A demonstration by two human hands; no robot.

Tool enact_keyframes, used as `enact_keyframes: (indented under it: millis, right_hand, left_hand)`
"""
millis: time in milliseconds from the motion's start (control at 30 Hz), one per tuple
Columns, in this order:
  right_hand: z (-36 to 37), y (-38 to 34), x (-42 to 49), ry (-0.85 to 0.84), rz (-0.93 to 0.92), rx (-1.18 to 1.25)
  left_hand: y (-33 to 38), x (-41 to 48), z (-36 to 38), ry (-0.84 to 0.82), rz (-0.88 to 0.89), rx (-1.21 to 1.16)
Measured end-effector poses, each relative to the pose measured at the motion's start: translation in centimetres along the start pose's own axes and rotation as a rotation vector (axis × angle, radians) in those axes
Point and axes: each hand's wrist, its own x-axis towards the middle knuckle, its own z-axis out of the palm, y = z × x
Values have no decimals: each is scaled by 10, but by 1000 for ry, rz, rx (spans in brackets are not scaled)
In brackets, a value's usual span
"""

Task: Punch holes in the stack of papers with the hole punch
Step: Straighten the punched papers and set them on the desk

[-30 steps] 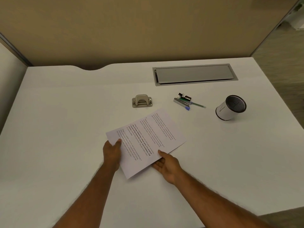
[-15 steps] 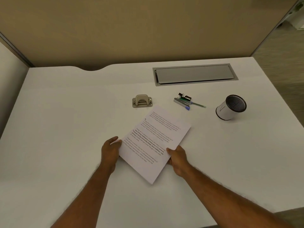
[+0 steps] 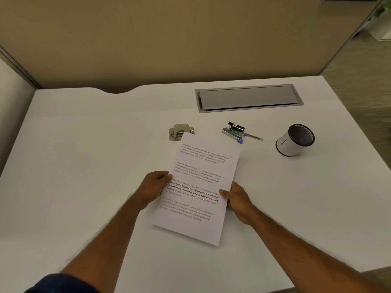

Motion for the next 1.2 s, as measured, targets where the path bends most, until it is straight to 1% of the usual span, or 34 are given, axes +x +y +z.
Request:
enact_keyframes:
  millis: [67,233,367,533,733,1033,1200]
  right_hand:
    - [2,-3,1,-4,-8,-26]
    - [8,-13,4,33,-48,-51]
    - [10,-21,5,66,-78,-59]
    - [14,-43,0,98,-231,-89]
    - [18,-70,-11,138,-428,-22]
    - [26,-89,-29,155,-599,-10]
    - [28,-89,-34,201,-678,5]
  left_hand:
    - [-2,1,4,10,9,34]
    - [-9,-5,13,23,16,-50]
    - [-9,-13,17,83,64,-83]
    - [8,-29,24,169,172,-142]
    - [34,-46,30,209,367,-169]
    - [57,-61,36,302,553,-134]
    - [59,-66,42,371,598,-205]
